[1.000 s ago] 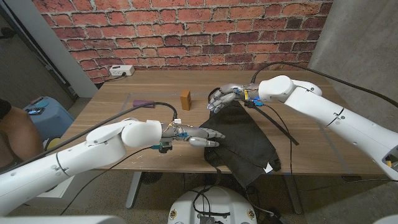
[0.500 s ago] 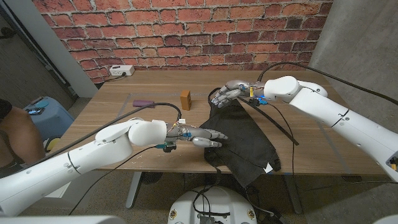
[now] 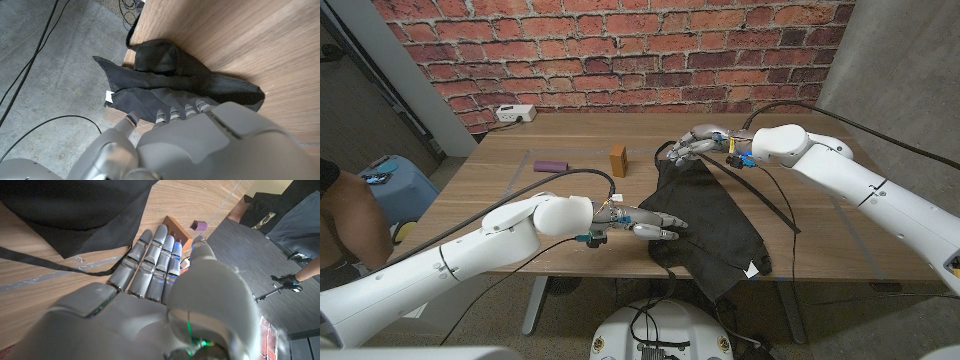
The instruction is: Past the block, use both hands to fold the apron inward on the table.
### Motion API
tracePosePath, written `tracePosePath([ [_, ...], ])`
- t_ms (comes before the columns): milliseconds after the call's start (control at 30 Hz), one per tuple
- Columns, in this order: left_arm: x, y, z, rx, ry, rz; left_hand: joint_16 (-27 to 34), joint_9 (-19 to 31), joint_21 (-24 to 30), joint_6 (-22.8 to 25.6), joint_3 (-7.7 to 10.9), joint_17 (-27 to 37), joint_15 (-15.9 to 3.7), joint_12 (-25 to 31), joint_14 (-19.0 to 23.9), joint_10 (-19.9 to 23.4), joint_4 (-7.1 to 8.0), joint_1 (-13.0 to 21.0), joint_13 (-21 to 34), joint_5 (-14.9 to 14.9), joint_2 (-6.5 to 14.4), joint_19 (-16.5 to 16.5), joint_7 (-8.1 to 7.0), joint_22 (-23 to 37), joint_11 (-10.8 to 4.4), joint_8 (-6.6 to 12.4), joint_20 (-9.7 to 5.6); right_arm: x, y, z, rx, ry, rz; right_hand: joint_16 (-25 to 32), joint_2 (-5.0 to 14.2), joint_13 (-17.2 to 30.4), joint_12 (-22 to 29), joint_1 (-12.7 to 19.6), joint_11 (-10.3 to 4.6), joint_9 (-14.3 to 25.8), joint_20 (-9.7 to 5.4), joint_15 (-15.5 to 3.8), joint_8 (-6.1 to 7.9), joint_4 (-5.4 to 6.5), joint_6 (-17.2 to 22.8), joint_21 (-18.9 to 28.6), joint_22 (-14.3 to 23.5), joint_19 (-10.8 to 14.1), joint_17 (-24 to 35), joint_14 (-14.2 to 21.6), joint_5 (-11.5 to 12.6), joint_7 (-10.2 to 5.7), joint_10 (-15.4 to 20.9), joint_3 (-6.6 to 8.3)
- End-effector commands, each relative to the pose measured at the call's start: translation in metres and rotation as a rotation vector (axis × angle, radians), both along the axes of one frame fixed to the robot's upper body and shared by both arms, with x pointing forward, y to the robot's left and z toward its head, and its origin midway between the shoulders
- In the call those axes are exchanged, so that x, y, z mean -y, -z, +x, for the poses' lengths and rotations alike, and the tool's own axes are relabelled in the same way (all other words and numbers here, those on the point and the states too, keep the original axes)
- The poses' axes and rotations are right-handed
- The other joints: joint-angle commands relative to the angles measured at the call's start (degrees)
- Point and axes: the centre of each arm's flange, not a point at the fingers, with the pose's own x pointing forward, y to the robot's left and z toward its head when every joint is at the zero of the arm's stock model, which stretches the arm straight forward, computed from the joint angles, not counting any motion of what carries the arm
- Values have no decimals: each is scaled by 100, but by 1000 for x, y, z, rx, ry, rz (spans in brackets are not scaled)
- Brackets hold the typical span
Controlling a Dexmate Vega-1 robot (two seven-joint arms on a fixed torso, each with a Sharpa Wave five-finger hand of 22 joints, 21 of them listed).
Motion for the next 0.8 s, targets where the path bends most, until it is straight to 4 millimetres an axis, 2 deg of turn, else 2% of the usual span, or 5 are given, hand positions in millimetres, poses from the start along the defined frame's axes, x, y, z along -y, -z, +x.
tracePosePath([
  [33, 0, 10, 5, -8, -6, 8, 3, 12, -29, -40, 44, 11, -43, -1, -271, -38, -10, -324, 4, -18, -368, -573, -5, 7, -10, 3, 22, 13, -4, 10, 16, 24, 71, 37, 38, -1, -33, -9, -24, 16, -44, -172, 29, -45, 23, 2, 15, 18, -4, 5, 2, -47, 35, -18],
  [800, -15, 4, 19, -29, 33, 53, 5, 13, -35, -9, 44, 17, -32, -7, -272, -57, 1, -346, 5, -26, -383, -581, 19, 10, 2, 15, 23, 43, -25, 16, 38, 137, 270, 71, 68, -59, -135, 3, -41, 9, -69, -196, 26, -76, 4, -5, 13, 3, -24, -51, 1, -78, 56, 3],
])
